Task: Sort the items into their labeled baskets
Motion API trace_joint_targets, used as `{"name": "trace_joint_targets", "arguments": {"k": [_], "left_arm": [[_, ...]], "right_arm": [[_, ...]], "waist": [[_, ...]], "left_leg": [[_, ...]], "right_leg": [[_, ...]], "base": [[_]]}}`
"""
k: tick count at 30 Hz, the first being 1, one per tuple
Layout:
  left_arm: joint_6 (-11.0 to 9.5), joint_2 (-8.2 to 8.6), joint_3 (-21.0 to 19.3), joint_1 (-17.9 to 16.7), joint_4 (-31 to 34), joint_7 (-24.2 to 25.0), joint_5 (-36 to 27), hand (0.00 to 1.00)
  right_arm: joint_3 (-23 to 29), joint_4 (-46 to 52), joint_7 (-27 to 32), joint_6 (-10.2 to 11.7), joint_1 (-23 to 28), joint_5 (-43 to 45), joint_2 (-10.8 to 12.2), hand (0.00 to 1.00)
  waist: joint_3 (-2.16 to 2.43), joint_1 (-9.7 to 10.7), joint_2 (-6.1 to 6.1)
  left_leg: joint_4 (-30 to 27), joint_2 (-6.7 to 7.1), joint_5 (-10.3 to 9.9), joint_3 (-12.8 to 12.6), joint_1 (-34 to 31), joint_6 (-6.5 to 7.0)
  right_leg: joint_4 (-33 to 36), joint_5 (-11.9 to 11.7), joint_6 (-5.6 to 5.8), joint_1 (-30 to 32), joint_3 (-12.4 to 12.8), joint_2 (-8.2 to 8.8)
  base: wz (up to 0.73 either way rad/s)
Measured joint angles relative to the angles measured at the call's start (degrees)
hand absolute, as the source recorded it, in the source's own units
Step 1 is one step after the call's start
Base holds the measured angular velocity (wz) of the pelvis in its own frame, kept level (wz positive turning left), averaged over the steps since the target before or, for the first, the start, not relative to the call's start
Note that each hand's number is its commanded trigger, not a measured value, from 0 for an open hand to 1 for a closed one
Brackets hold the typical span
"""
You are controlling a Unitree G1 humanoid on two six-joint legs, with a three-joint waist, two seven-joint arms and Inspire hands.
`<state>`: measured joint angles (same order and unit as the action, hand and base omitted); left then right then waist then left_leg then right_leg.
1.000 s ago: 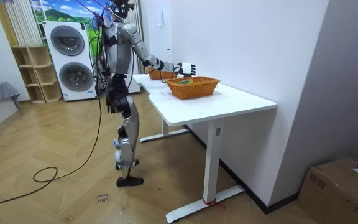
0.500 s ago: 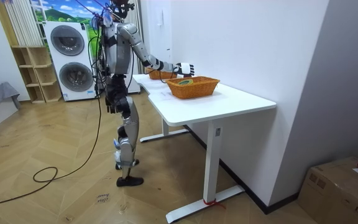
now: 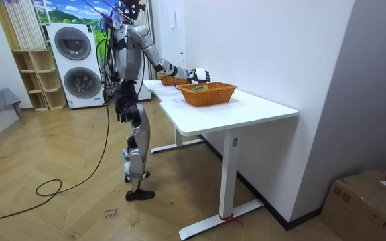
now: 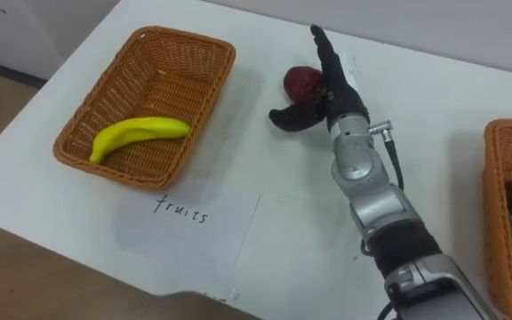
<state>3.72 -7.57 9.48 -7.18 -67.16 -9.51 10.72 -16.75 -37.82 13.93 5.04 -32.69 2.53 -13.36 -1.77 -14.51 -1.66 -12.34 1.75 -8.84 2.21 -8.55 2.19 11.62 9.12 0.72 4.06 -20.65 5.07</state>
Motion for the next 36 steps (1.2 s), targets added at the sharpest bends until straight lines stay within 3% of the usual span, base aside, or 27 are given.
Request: {"name": "trace_joint_targets", "arguments": {"k": [6,27,31,36], "left_arm": [[-0.03,-0.18,0.01,0.07,-0.52,0.03,-0.02,0.0],[1.44,-0.32,2.12,0.28,-0.54,0.09,0.03,0.0],[1.41,-0.28,2.72,0.27,-0.49,0.1,0.03,0.0],[1.15,-0.29,2.68,0.27,-0.26,0.16,0.04,0.0]], "right_arm": [[0.01,-0.11,-0.29,0.0,0.01,-0.18,0.0,0.0],[0.09,-7.05,-5.2,-0.57,-2.32,-4.73,-0.38,0.0],[0.04,-8.71,-5.47,1.16,-2.33,-5.04,-0.48,0.0],[0.04,-8.82,-6.42,1.76,-2.33,-4.94,-0.66,0.0]], "waist": [[-0.44,0.14,-0.75],[-0.2,-0.04,-0.65],[-0.15,-0.23,-0.43],[0.04,-0.1,0.14]], "left_leg": [[-0.37,-0.01,-0.01,0.13,-0.55,0.0],[-1.31,0.0,-0.01,0.16,-1.74,-0.01],[-1.35,-0.01,-0.01,0.19,-1.75,-0.01],[-1.33,-0.02,-0.01,0.19,-1.74,-0.01]], "right_leg": [[0.09,0.0,0.0,0.23,-0.17,-0.01],[0.29,-0.02,-0.02,0.96,-0.06,-0.05],[0.29,-0.03,-0.04,0.99,-0.02,-0.08],[0.28,-0.03,-0.04,1.06,0.02,-0.08]], "base": [[0.02],[0.0],[0.0],[0.0]]}}
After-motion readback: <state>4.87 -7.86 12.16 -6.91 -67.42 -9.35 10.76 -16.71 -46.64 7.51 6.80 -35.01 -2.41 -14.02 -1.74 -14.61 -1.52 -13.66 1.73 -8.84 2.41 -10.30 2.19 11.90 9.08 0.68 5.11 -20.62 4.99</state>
